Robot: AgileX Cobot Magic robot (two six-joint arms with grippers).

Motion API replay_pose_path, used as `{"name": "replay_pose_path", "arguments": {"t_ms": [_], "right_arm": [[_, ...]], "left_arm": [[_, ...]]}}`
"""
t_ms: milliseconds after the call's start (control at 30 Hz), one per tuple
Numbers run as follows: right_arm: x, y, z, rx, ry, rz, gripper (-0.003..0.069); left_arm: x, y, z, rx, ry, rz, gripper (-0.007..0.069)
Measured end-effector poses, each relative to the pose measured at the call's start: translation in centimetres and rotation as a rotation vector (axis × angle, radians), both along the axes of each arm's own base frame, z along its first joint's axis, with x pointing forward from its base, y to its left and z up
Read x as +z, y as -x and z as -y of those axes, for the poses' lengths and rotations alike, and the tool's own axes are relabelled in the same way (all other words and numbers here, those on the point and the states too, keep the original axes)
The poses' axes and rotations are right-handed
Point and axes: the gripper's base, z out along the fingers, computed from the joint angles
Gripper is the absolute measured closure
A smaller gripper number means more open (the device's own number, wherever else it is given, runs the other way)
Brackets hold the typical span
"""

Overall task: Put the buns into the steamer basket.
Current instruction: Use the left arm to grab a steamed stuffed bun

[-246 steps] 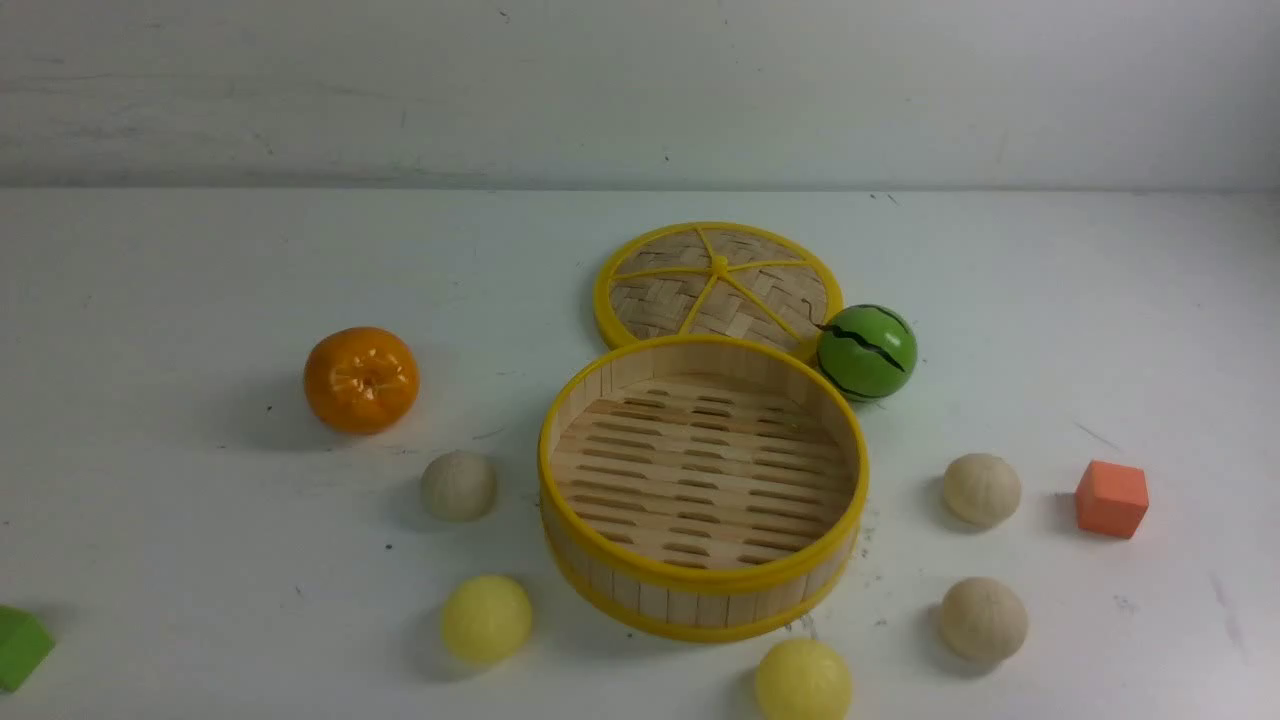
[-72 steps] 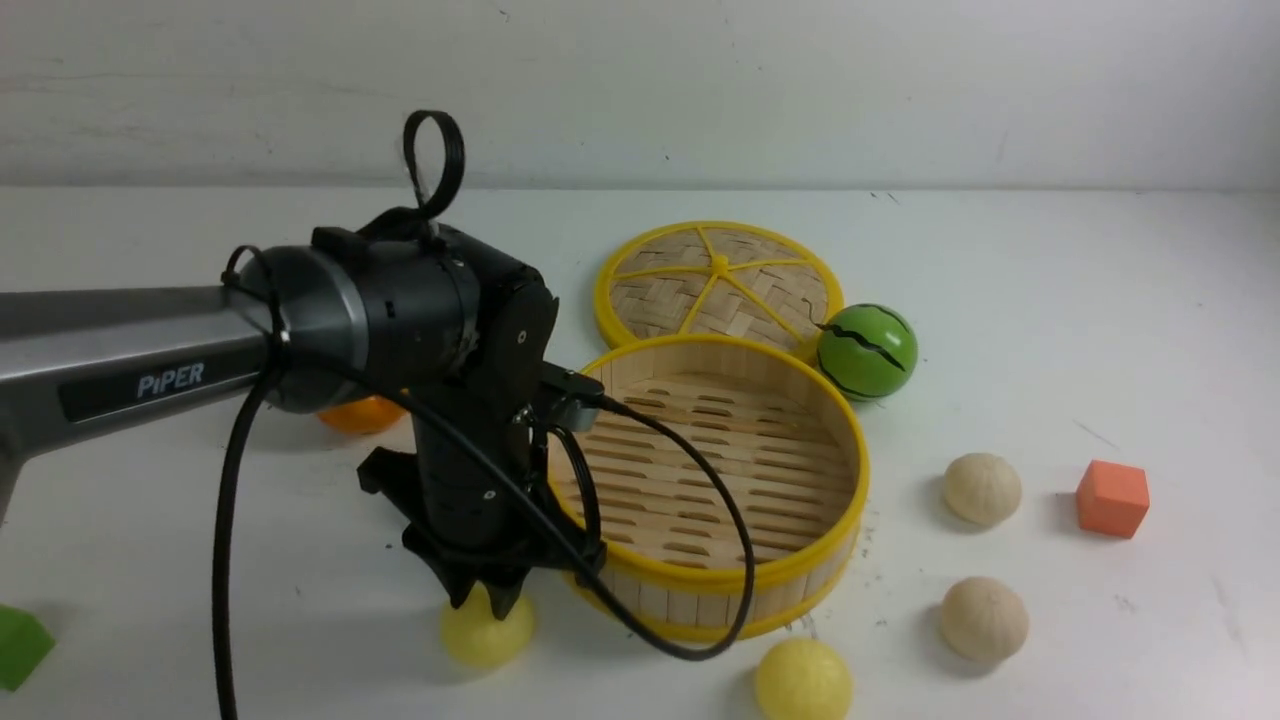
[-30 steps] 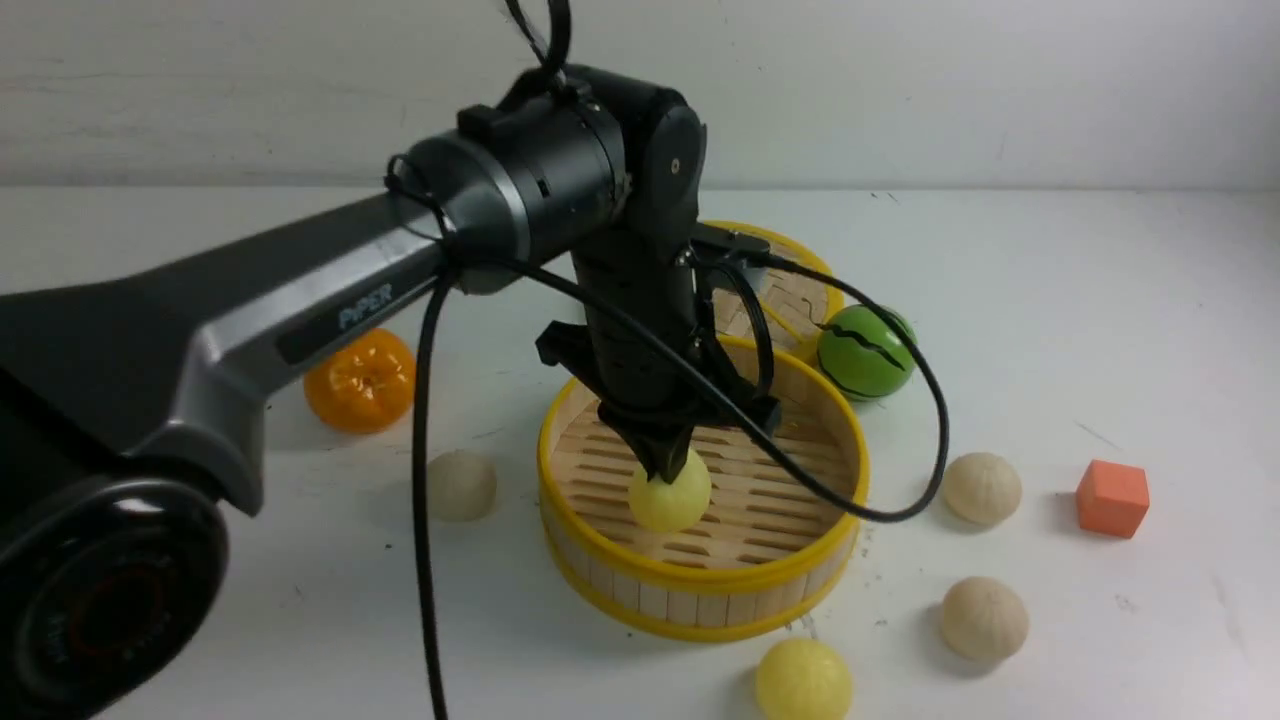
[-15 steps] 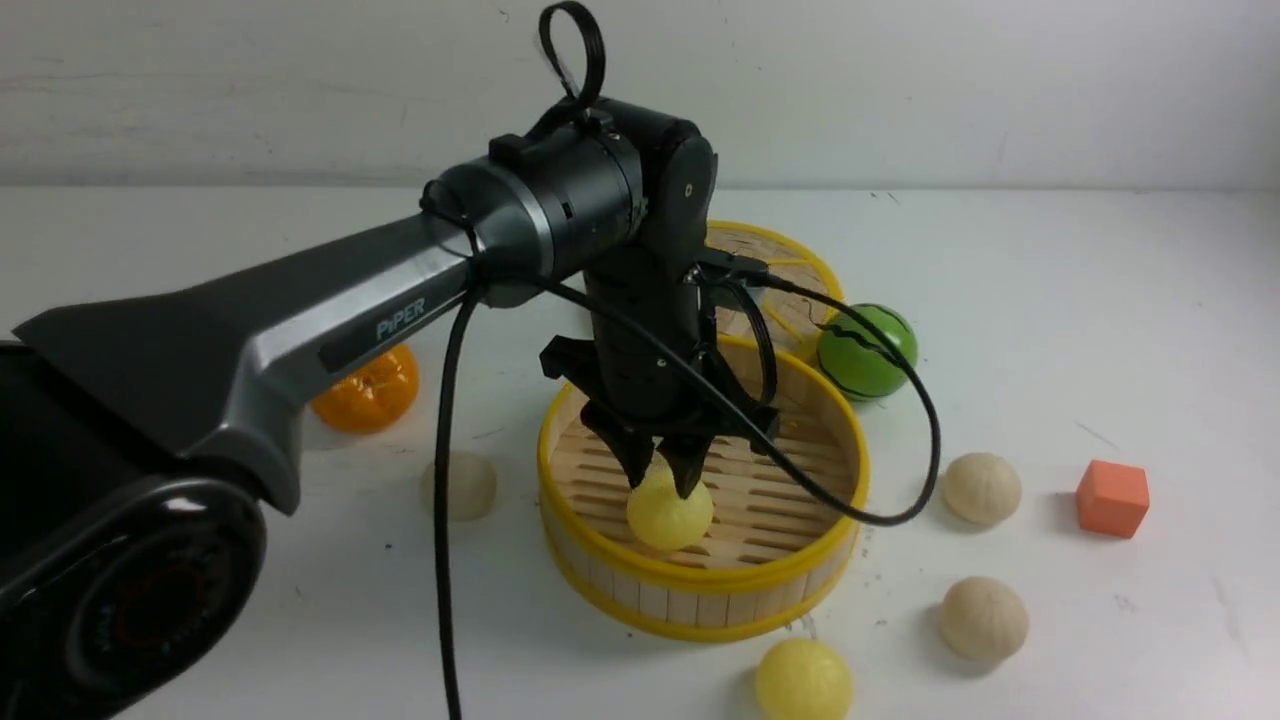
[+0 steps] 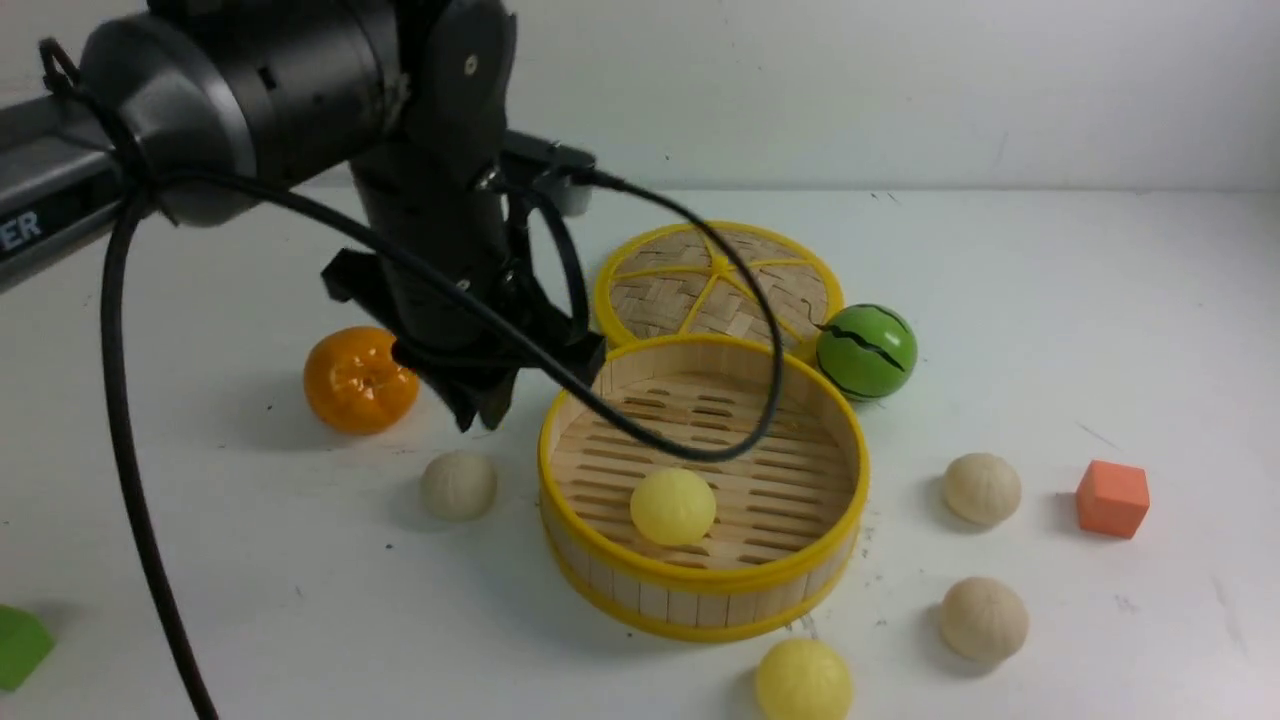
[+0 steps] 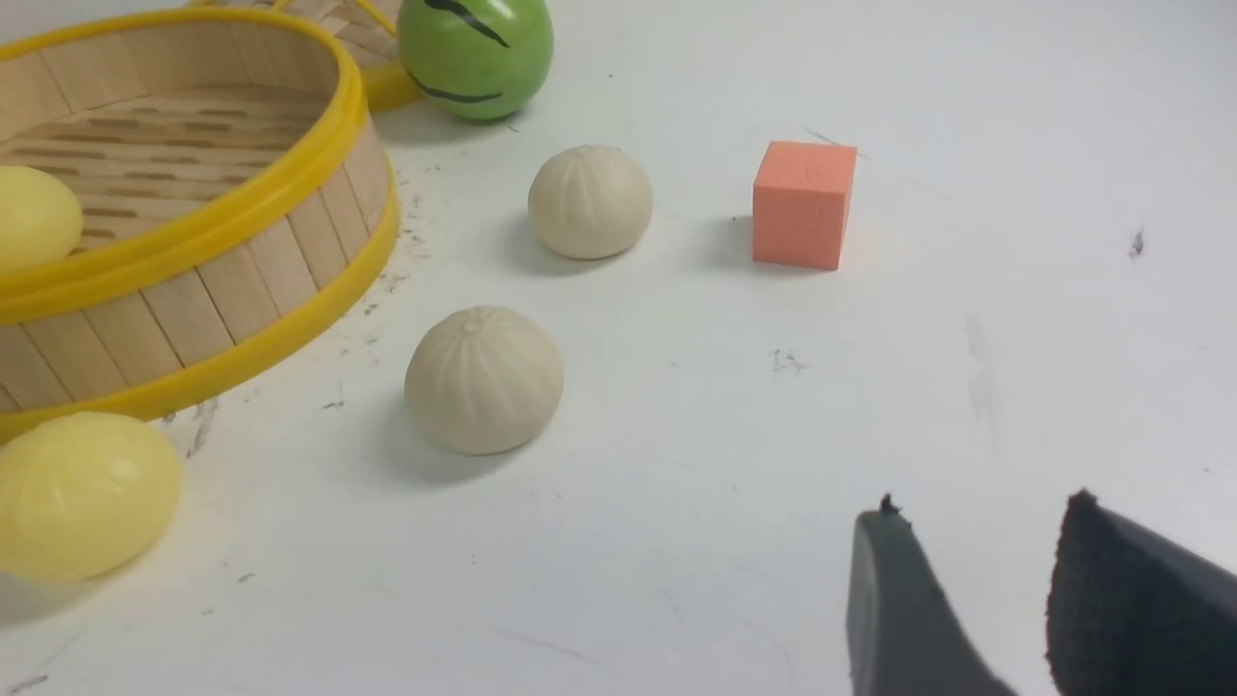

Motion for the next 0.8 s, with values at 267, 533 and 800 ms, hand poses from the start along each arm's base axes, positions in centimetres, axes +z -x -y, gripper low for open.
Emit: {"name": "replay_pose_path", "arguments": {"t_ms": [267, 533, 800], "right_arm": [[0.0, 0.0, 0.0, 0.0, 0.0, 0.0, 0.0418], [0.0, 0.0, 0.0, 0.0, 0.0, 0.0, 0.0418], [0.0, 0.0, 0.0, 0.0, 0.0, 0.0, 0.0418]], "left_arm": [[-5.7, -4.0, -2.8, 0.074, 0.09, -0.095, 0.0596], [-7.5, -5.3, -2.9, 0.054, 0.056, -0.035, 0.0373], [-8.2, -6.2, -2.8, 0.047, 0.056, 0.02, 0.0312]]}}
